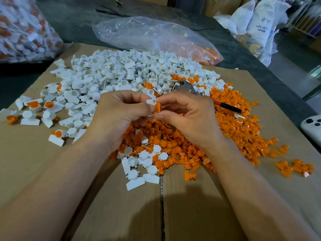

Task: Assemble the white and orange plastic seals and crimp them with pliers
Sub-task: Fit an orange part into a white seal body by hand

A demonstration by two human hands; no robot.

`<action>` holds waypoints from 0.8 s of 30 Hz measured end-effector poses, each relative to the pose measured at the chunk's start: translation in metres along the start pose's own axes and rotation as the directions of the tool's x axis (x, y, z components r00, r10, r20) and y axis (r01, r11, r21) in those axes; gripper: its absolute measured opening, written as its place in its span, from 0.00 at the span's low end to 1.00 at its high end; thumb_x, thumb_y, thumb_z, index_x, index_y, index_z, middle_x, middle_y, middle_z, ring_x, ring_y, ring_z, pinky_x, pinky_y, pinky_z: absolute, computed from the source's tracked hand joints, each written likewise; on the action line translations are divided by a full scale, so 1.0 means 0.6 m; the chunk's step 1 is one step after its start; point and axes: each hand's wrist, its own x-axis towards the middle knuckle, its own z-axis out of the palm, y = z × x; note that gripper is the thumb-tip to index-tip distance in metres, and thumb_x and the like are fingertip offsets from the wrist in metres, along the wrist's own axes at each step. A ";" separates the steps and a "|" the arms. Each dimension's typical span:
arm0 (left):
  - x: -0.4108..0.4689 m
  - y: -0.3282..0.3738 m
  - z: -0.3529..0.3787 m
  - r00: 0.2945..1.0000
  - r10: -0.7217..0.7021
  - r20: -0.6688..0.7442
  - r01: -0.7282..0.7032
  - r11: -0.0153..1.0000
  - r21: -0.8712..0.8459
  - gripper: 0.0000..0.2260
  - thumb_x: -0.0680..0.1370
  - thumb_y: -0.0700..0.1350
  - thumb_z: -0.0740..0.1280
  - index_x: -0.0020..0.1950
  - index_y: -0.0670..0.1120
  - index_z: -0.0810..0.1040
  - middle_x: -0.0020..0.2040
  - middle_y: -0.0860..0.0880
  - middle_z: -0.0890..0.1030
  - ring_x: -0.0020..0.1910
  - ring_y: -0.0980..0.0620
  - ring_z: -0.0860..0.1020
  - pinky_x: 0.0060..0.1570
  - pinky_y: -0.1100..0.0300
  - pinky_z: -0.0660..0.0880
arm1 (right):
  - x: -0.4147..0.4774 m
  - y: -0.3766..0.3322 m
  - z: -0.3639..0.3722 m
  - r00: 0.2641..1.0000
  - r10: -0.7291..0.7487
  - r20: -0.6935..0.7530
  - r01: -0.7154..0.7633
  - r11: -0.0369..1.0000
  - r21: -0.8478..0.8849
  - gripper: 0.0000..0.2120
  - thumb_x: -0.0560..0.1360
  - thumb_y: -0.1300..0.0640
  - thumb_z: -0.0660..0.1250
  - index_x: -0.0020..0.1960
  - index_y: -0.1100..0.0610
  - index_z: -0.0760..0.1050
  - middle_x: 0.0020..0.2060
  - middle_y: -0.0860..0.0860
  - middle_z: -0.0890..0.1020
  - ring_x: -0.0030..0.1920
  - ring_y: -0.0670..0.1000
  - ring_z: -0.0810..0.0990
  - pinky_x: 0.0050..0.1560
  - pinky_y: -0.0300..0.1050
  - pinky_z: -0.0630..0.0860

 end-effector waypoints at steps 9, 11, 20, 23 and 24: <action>-0.001 -0.001 0.001 1.000 -0.019 0.012 0.019 1.000 0.011 0.08 0.68 0.29 0.69 0.34 0.42 0.79 0.26 0.48 0.80 0.25 0.54 0.79 0.27 0.66 0.76 | 0.000 0.002 -0.002 0.999 -0.041 0.008 0.041 0.998 -0.053 0.10 0.68 0.65 0.72 0.49 0.60 0.80 0.41 0.49 0.82 0.42 0.47 0.83 0.46 0.47 0.80; -0.002 0.000 0.002 1.000 -0.018 0.017 0.018 1.000 0.004 0.08 0.68 0.29 0.69 0.34 0.42 0.79 0.26 0.48 0.80 0.25 0.54 0.78 0.26 0.66 0.76 | 0.001 0.003 -0.002 0.999 -0.040 0.017 0.040 0.997 -0.061 0.10 0.68 0.65 0.72 0.50 0.61 0.80 0.41 0.51 0.83 0.43 0.48 0.83 0.45 0.51 0.80; 0.001 -0.003 0.001 1.000 0.011 0.010 -0.011 1.000 0.001 0.13 0.68 0.29 0.69 0.29 0.45 0.83 0.26 0.48 0.80 0.24 0.54 0.77 0.29 0.65 0.77 | 0.000 0.000 -0.002 1.000 -0.005 0.005 0.005 0.998 -0.058 0.10 0.67 0.63 0.72 0.49 0.61 0.80 0.41 0.49 0.83 0.42 0.46 0.83 0.46 0.45 0.80; 0.002 -0.003 0.000 1.000 0.020 0.023 -0.021 1.000 0.011 0.12 0.67 0.30 0.70 0.29 0.46 0.83 0.26 0.49 0.80 0.25 0.54 0.78 0.29 0.65 0.77 | 0.000 0.000 -0.002 1.000 0.028 0.008 -0.028 0.999 -0.028 0.11 0.67 0.64 0.73 0.50 0.61 0.80 0.41 0.49 0.82 0.42 0.43 0.82 0.46 0.40 0.79; 0.002 -0.002 -0.001 0.999 0.022 0.028 -0.023 1.000 0.012 0.10 0.65 0.31 0.71 0.29 0.46 0.83 0.27 0.49 0.80 0.25 0.54 0.78 0.29 0.65 0.76 | 0.000 0.000 -0.002 0.999 0.035 0.010 -0.035 0.999 -0.011 0.12 0.67 0.64 0.73 0.50 0.60 0.80 0.41 0.48 0.82 0.42 0.43 0.82 0.46 0.39 0.79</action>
